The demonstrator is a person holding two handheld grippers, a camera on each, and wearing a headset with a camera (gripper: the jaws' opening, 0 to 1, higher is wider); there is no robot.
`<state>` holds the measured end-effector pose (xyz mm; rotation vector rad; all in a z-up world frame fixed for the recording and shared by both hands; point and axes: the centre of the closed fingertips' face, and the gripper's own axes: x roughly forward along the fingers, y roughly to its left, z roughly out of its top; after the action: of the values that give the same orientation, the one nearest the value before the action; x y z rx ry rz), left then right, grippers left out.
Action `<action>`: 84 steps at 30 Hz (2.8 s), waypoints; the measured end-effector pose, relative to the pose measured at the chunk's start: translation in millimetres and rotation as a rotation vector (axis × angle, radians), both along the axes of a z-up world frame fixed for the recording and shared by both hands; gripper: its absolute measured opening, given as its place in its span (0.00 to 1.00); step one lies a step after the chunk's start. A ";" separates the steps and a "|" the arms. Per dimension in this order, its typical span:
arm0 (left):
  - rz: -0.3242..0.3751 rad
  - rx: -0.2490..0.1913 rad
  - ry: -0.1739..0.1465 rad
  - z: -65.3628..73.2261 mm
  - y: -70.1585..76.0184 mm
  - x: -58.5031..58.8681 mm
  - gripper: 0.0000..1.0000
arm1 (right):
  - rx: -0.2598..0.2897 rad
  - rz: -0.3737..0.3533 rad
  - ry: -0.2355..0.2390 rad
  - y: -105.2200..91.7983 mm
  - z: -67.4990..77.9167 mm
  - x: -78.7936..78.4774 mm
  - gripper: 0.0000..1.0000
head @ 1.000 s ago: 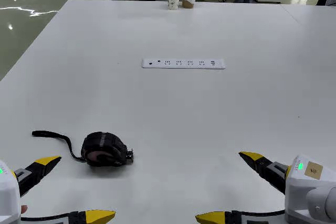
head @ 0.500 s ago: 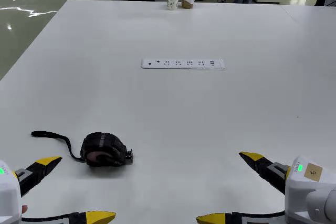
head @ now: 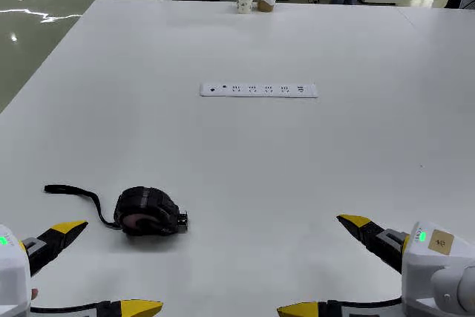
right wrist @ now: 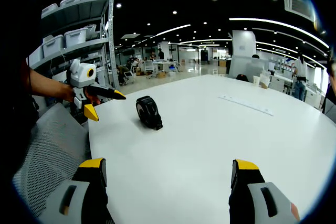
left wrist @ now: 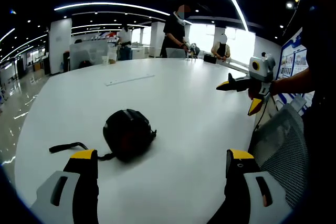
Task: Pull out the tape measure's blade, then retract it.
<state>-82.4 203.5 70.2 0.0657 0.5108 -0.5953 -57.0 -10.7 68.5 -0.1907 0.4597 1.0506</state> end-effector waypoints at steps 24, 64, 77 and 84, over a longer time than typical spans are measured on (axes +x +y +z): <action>-0.043 0.039 0.011 1.9 6.5 6.1 0.99 | -0.020 0.041 -0.020 4.0 1.7 9.1 0.99; -0.277 0.222 0.101 -11.1 15.5 35.4 0.92 | -0.127 0.259 -0.061 23.6 -15.7 33.7 0.90; -0.378 0.293 0.126 -8.6 18.7 50.5 0.81 | -0.157 0.329 -0.070 37.8 -20.5 42.6 0.84; -0.418 0.336 0.135 -8.3 22.3 56.8 0.74 | -0.169 0.372 -0.091 48.2 -20.4 48.2 0.79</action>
<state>-25.6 225.8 61.9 0.4624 0.7332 -0.9213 -8.8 37.5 48.1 -0.4863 0.4405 1.3606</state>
